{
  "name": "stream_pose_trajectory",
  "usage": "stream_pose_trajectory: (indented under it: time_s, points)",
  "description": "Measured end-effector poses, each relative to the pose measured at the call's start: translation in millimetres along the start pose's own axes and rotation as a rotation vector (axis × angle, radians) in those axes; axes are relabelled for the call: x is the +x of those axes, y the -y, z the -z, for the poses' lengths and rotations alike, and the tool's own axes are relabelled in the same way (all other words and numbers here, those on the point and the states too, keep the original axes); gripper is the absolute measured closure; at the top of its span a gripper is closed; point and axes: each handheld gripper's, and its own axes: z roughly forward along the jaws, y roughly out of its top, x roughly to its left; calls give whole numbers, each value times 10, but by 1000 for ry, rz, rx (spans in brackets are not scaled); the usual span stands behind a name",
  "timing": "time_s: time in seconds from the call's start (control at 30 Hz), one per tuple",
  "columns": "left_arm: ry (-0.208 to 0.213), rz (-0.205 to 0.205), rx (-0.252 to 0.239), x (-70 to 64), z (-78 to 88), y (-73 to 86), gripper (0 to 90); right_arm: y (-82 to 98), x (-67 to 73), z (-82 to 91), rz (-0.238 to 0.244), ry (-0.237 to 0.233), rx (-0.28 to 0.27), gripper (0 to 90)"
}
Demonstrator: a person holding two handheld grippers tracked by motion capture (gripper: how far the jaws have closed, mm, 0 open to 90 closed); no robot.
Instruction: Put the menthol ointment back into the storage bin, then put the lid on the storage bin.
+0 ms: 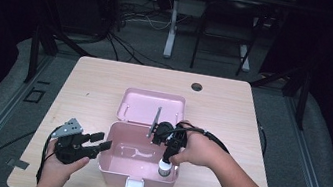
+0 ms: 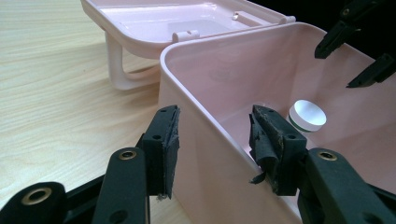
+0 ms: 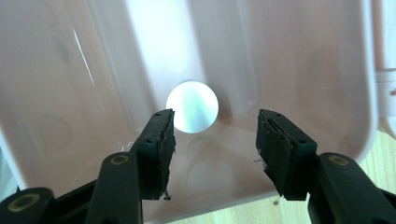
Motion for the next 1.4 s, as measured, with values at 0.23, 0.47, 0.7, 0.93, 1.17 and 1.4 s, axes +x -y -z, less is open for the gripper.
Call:
stream_pose_trajectory:
  time_s: [0.23, 0.47, 0.7, 0.93, 1.17, 1.4]
  points:
    - [0, -6, -2, 0, -1, -2, 525, 60, -71, 73, -50, 19, -57, 469]
    - [-3, -8, -1, 5, 10, -9, 528, 113, -105, 125, -68, 26, -78, 468]
    - [-7, -6, -4, 5, 16, -11, 530, 181, -151, 179, -115, 47, -151, 459]
    - [-4, -8, -4, 3, 9, -9, 531, 261, -211, 161, -187, 72, -196, 458]
    - [-4, -6, -3, 0, 7, -9, 530, 309, -299, 176, -263, 109, -254, 433]
    - [-6, -7, -6, -1, 12, -8, 531, 346, -384, 175, -305, 150, -301, 455]
